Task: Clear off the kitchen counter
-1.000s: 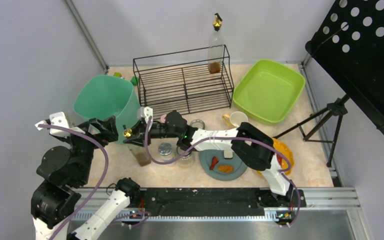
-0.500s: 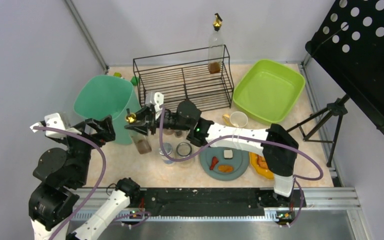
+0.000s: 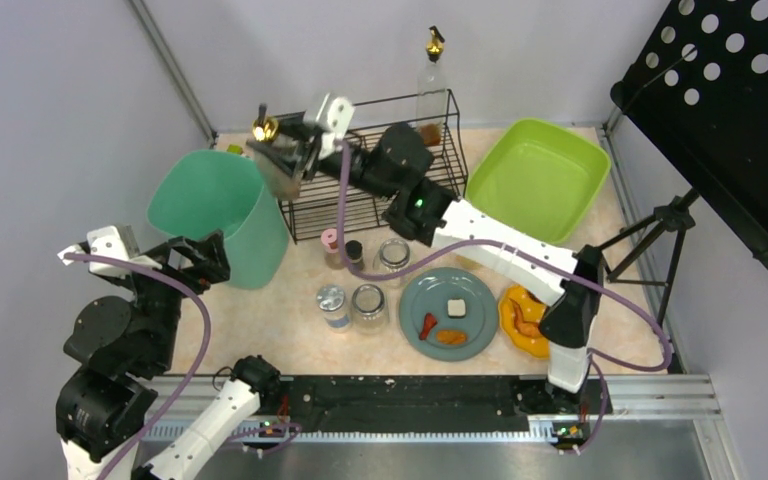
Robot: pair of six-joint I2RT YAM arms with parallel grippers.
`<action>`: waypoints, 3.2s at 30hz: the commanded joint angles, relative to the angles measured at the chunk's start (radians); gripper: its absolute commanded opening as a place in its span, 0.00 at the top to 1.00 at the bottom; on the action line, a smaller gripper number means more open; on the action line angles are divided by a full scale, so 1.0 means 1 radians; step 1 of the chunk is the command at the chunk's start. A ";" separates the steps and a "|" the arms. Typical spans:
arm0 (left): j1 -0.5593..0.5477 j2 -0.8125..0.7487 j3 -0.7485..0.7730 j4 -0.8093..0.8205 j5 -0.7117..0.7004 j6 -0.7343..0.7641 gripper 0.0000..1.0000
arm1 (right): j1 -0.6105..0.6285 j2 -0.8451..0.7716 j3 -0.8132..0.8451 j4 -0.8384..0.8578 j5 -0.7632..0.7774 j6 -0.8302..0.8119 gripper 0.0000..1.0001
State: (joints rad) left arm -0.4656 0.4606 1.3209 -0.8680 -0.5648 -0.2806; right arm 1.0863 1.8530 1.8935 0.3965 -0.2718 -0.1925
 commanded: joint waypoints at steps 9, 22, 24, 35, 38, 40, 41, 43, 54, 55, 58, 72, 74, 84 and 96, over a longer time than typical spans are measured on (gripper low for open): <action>0.000 0.022 -0.064 0.108 0.102 -0.030 0.01 | -0.315 0.120 0.443 0.037 -0.104 0.015 1.00; 0.001 0.021 -0.108 0.132 0.132 -0.044 0.01 | -0.519 0.277 0.528 0.145 -0.270 0.220 1.00; 0.000 0.021 -0.109 0.133 0.128 -0.042 0.01 | -0.534 0.284 0.506 0.156 -0.273 0.236 1.00; 0.000 0.020 -0.113 0.132 0.121 -0.037 0.01 | -0.578 0.299 0.458 0.157 -0.327 0.289 1.00; 0.000 0.023 -0.115 0.133 0.125 -0.037 0.01 | -0.593 0.276 0.419 0.158 -0.373 0.300 1.00; 0.000 0.027 -0.115 0.136 0.132 -0.039 0.01 | -0.600 0.261 0.391 0.159 -0.386 0.300 1.00; 0.000 0.028 -0.116 0.137 0.135 -0.039 0.01 | -0.603 0.254 0.378 0.160 -0.396 0.301 1.00; -0.001 0.029 -0.118 0.139 0.138 -0.041 0.01 | -0.609 0.245 0.354 0.155 -0.413 0.301 1.00; -0.001 0.044 -0.117 0.151 0.156 -0.051 0.01 | -0.684 0.290 0.421 0.067 -0.470 0.405 1.00; 0.001 0.046 -0.118 0.153 0.161 -0.052 0.01 | -0.686 0.302 0.443 0.038 -0.468 0.408 1.00; 0.000 0.055 -0.119 0.161 0.173 -0.055 0.01 | -0.686 0.320 0.465 -0.032 -0.448 0.394 1.00; 0.001 0.061 -0.129 0.168 0.186 -0.074 0.01 | -0.671 0.393 0.501 -0.178 -0.406 0.354 1.00; -0.001 0.061 -0.132 0.167 0.186 -0.075 0.01 | -0.662 0.401 0.500 -0.195 -0.397 0.335 1.00; 0.000 0.051 -0.134 0.158 0.175 -0.077 0.01 | -0.634 0.423 0.498 -0.198 -0.359 0.331 1.00; 0.000 0.036 -0.140 0.153 0.174 -0.080 0.01 | -0.595 0.425 0.498 -0.210 -0.280 0.323 0.36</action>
State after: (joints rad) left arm -0.4656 0.5106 1.1858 -0.7559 -0.3862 -0.3481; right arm 0.4572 2.2852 2.3390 0.1715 -0.5694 0.1204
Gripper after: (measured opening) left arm 0.990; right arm 0.585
